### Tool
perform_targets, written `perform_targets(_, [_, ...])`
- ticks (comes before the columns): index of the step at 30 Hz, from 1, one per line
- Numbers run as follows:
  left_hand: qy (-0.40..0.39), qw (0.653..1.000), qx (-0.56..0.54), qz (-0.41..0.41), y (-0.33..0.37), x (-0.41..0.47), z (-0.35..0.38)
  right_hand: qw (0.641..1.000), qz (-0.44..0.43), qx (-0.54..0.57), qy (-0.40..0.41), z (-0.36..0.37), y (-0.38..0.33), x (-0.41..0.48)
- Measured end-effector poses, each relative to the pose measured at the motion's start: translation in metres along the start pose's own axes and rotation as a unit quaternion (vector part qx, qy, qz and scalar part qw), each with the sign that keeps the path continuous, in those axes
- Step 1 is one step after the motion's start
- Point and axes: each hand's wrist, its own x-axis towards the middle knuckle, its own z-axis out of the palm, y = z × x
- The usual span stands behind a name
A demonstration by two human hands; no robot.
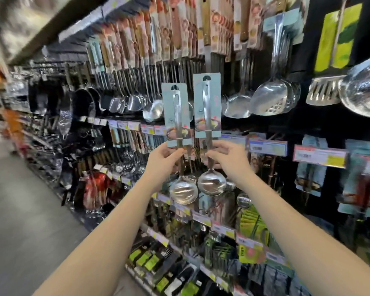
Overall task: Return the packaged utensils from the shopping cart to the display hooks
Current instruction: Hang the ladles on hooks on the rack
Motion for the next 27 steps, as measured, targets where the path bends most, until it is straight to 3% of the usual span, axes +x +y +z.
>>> perform_targets(12, [-0.026, 1.000, -0.002, 0.005, -0.061, 0.065, -0.047, 1.000, 0.020, -0.010, 0.014, 0.066, 0.040, 0.041])
perform_targets(27, [-0.219, 0.971, -0.084, 0.041, -0.116, 0.156, -0.109, 0.971, 0.054, -0.088, 0.215, 0.158, 0.057, 0.047])
